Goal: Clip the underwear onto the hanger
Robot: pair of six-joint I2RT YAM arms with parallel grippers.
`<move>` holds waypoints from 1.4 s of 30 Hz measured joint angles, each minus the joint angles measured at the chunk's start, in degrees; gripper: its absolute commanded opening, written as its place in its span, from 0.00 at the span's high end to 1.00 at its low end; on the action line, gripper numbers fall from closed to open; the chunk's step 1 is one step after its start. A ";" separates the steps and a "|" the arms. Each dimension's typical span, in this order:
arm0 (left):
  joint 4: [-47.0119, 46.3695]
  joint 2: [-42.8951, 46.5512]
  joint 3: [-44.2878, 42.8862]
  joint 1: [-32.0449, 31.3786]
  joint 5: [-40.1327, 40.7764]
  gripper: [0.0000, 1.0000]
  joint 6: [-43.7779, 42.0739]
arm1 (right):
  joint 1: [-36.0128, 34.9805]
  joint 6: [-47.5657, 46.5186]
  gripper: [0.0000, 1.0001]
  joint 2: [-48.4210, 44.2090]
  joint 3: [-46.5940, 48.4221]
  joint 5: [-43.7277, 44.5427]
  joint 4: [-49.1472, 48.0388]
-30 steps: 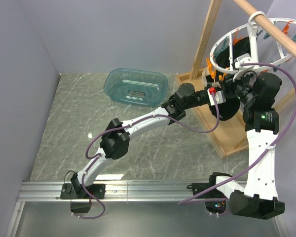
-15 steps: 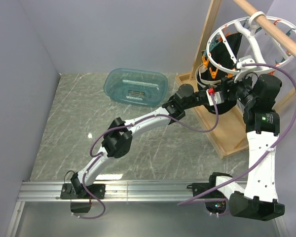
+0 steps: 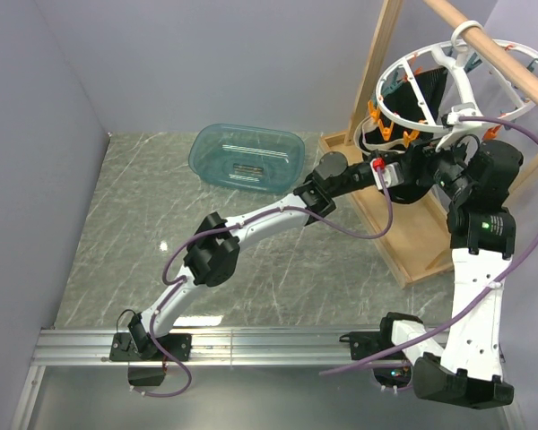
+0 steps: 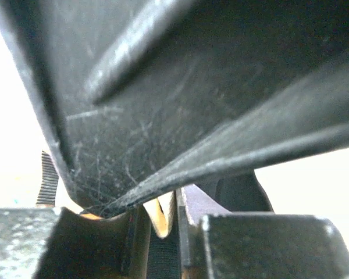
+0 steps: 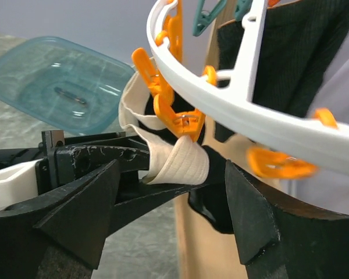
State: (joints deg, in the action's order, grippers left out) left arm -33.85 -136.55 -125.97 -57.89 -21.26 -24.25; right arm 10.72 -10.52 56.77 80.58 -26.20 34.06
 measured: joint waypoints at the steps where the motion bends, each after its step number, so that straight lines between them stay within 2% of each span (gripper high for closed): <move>1: -0.26 0.22 0.46 -0.04 -0.07 0.72 0.07 | 0.48 0.83 0.19 0.02 0.20 -0.70 0.50; 3: -0.68 1.03 1.92 -0.07 -0.11 0.68 0.17 | 1.57 2.56 0.18 0.28 1.05 -2.60 1.77; 8: -1.38 3.82 7.06 -0.11 -0.39 0.50 0.79 | 3.58 6.71 0.16 1.73 3.91 -6.29 2.84; 10: -1.60 4.52 8.55 -0.11 -0.50 0.38 1.03 | 4.00 8.15 0.16 2.12 4.42 -7.32 2.78; 12: -1.66 5.14 9.70 -0.11 -0.81 0.32 1.33 | 4.17 9.64 0.16 2.45 4.61 -8.20 2.75; 14: -1.60 5.90 10.86 -0.11 -1.03 0.21 1.42 | 4.22 10.88 0.15 2.75 4.61 -8.94 2.73; 15: -1.51 6.49 11.61 -0.11 -1.22 0.12 1.64 | 4.22 11.47 0.15 3.02 4.70 -9.33 2.78; 18: -1.40 9.25 15.37 -0.11 -1.40 0.02 2.86 | 4.31 12.66 0.15 3.52 5.29 -10.21 2.78; 26: 3.52 26.43 35.52 0.07 -2.43 0.01 8.31 | 4.72 14.16 0.15 2.10 5.86 -14.32 2.67; 30: 11.80 35.47 41.07 1.55 -3.41 0.01 18.16 | 4.81 14.84 0.10 0.22 5.07 -18.12 2.56; 33: 19.21 41.94 44.48 5.44 -3.52 0.01 27.36 | 4.79 15.87 0.09 -1.90 2.45 -20.57 1.77; 36: 28.57 44.72 44.11 9.62 -1.79 0.01 33.14 | 3.26 17.18 0.08 -3.32 -0.42 -21.35 1.29; 39: 40.98 45.11 41.48 14.14 0.26 0.01 36.22 | -0.94 17.75 0.07 -3.91 -2.62 -20.55 0.42; 42: 48.46 48.13 44.61 21.24 -1.55 0.01 37.53 | -5.75 18.38 0.07 -4.11 -5.60 -19.19 -1.20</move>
State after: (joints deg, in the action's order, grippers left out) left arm 14.61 -88.42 -81.36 -36.64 -22.81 13.28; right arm 4.97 7.86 52.66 74.98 -45.39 32.86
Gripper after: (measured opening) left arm 0.994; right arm 0.928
